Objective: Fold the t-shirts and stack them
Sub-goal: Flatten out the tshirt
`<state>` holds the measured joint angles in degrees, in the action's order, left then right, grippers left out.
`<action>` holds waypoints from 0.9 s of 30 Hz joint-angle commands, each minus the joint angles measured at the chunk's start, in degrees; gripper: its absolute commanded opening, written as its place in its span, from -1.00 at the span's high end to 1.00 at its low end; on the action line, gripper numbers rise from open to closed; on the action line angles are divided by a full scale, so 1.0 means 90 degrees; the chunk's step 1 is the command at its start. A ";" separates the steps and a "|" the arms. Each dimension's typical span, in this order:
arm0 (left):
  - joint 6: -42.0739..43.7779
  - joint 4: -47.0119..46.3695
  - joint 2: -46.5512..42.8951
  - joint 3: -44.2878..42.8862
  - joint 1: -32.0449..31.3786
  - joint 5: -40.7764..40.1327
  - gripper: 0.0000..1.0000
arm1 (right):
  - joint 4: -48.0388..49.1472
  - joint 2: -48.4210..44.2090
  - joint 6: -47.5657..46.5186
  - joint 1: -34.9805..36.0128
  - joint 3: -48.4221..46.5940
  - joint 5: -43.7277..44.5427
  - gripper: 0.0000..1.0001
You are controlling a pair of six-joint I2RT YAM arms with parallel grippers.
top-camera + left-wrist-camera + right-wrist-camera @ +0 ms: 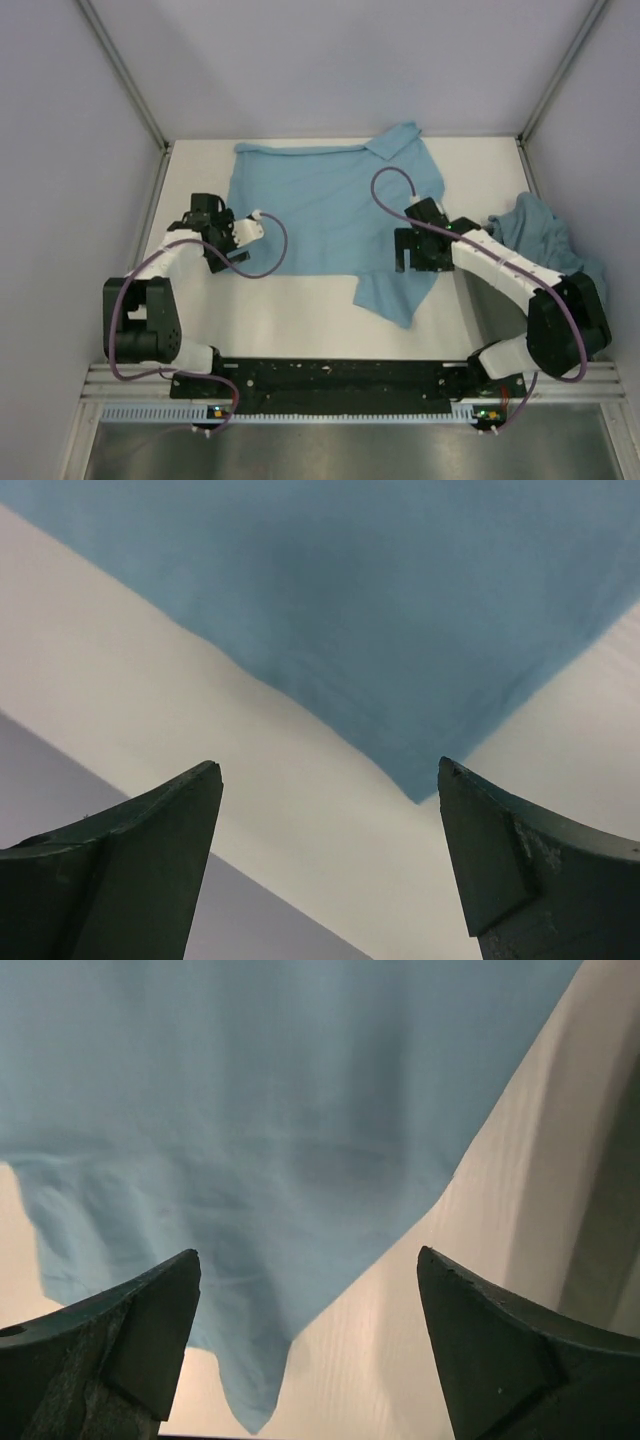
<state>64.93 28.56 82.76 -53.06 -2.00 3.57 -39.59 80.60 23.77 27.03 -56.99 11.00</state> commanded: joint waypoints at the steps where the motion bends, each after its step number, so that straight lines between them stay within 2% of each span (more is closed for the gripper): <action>1: 0.1027 -0.0546 0.0071 0.0338 0.0183 0.0394 -0.86 | 0.0072 -0.0361 0.1049 0.0492 0.0969 -0.0519 -0.74; 6: 0.1174 -0.0497 0.0559 0.0475 0.0183 0.0258 -0.86 | 0.0707 -0.0440 0.1597 0.0728 0.1907 -0.1056 -0.61; 9: 0.1233 -0.0536 0.0842 0.0534 0.0173 0.0053 -0.86 | 0.0971 -0.0479 0.1685 0.0728 0.2133 -0.1203 -0.32; 12: 0.1234 -0.0818 0.1048 0.0641 0.0173 -0.0084 -0.80 | 0.1264 -0.0459 0.1753 0.0737 0.2279 -0.1670 0.07; 13: 0.1117 -0.0984 0.1087 0.0680 0.0173 -0.0104 -0.72 | 0.1410 -0.0488 0.1782 0.0728 0.2347 -0.1923 0.22; 14: 0.0981 -0.1043 0.1107 0.0661 0.0173 -0.0104 -0.46 | 0.1508 -0.0517 0.1802 0.0728 0.2396 -0.2042 0.47; 15: 0.0873 -0.1005 0.1107 0.0584 0.0183 -0.0036 -0.05 | 0.1557 -0.0585 0.1812 0.0728 0.2416 -0.2111 0.72; 16: 0.0746 -0.0918 0.1068 0.0544 0.0183 0.0032 0.25 | 0.1548 -0.0673 0.1831 0.0728 0.2436 -0.2092 0.96; 17: 0.0668 -0.0811 0.1000 0.0505 0.0173 0.0091 0.76 | 0.1499 -0.0790 0.1861 0.0728 0.2455 -0.2015 1.00; 18: 0.0493 -0.0781 0.0855 0.0514 0.0183 0.0120 1.00 | 0.1393 -0.0956 0.1880 0.0718 0.2475 -0.1878 1.00; 23: 0.0004 -0.0741 -0.0004 0.0670 0.0173 0.0169 1.00 | 0.0368 -0.1864 0.1696 0.0727 0.2232 -0.1001 1.00; 27: -0.0329 -0.0440 -0.0669 0.0710 0.0183 0.0140 1.00 | -0.0413 -0.2401 0.1636 0.0718 0.1851 -0.0784 1.00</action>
<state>66.50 22.24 83.64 -47.00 -0.54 3.68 -35.90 63.64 39.03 33.23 -35.83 0.01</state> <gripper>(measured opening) 0.012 0.006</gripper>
